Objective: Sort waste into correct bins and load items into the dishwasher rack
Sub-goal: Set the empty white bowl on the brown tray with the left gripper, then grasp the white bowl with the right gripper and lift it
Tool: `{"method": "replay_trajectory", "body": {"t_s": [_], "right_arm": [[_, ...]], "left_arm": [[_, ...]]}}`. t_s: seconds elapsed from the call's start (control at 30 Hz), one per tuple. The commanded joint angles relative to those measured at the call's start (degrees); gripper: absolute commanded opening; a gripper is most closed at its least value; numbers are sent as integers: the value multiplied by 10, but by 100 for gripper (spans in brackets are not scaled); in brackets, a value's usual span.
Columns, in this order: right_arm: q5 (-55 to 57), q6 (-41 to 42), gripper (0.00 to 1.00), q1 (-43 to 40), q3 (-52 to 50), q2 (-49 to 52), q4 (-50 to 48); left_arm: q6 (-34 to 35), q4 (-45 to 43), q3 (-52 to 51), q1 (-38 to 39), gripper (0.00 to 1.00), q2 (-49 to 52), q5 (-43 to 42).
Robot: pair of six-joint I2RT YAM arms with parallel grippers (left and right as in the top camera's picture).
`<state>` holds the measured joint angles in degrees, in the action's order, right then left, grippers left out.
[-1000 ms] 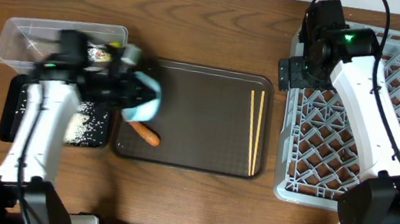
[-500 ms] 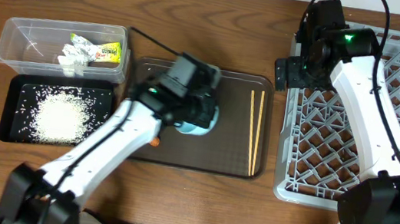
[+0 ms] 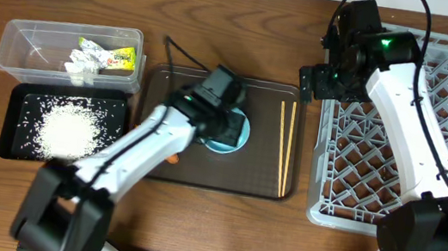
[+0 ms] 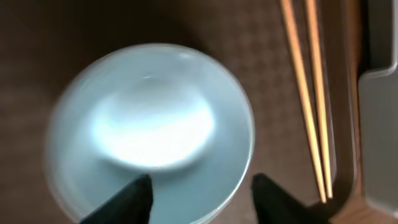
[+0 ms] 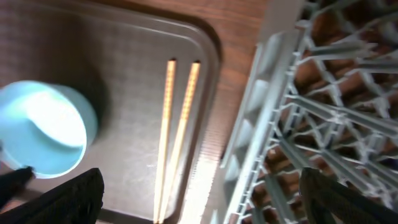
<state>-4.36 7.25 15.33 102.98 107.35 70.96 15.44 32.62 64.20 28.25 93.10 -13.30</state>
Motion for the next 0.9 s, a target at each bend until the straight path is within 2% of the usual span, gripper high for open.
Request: {"method": "replay_trajectory", "body": {"t_s": [0.0, 0.17, 0.33, 0.4, 0.5, 0.6, 0.8, 0.87], "right_arm": [[-62, 4, 99, 17, 3, -16, -9], [-96, 5, 99, 58, 2, -12, -52], [-94, 5, 99, 112, -10, 10, -84], [-86, 13, 95, 132, -12, 28, -88], [-75, 41, 87, 155, -13, 63, -91], [-74, 43, 73, 172, -13, 98, -89], [-46, 67, 63, 184, -13, 159, -75], [-46, 67, 56, 184, -13, 176, -71]], "left_arm": [[3, 25, 4, -63, 59, -80, 10], [3, 86, 4, -212, 64, -170, 9], [3, 141, 4, -346, 64, -194, 9], [3, 163, 4, -388, 64, -193, 9], [3, 186, 4, -429, 64, -192, 10], [3, 190, 4, -450, 64, -192, 9], [3, 193, 4, -453, 64, -192, 9], [3, 193, 4, -453, 64, -192, 9]]}}
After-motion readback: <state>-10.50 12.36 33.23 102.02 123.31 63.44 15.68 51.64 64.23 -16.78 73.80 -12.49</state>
